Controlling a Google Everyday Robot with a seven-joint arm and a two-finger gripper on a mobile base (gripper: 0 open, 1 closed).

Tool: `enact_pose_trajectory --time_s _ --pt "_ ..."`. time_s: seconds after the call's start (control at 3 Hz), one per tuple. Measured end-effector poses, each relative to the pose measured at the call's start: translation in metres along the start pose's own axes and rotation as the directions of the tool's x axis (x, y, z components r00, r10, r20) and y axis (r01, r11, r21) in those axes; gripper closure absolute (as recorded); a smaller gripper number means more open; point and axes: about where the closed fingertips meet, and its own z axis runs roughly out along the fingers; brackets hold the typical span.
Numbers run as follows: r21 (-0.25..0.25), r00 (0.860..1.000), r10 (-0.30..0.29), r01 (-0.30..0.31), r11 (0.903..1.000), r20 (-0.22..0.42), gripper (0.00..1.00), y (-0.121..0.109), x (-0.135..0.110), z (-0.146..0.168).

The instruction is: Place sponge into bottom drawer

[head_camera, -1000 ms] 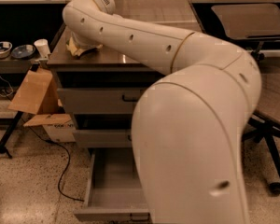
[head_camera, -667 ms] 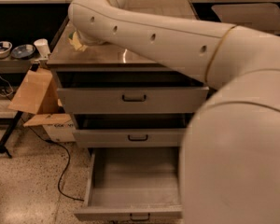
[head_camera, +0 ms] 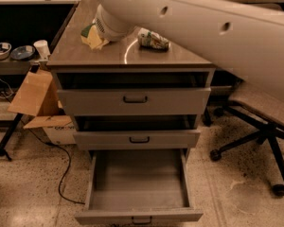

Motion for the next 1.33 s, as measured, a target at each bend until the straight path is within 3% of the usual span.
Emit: enact_pose_trajectory --time_s 0.33,0.67,1.0,1.33 --pt "-0.097 0.997 -0.057 0.052 0.9939 -0.048 1.0 0.004 0.056 -0.068" --pt "-0.176 0.988 -0.093 0.07 0.9819 -0.123 1.0 0.008 0.112 -0.109" --pt "-0.289 0.969 -0.106 0.038 0.9565 -0.225 1.0 0.027 0.175 -0.131" --pt "-0.366 0.943 -0.097 -0.028 0.9302 -0.318 1.0 0.051 0.232 -0.114"
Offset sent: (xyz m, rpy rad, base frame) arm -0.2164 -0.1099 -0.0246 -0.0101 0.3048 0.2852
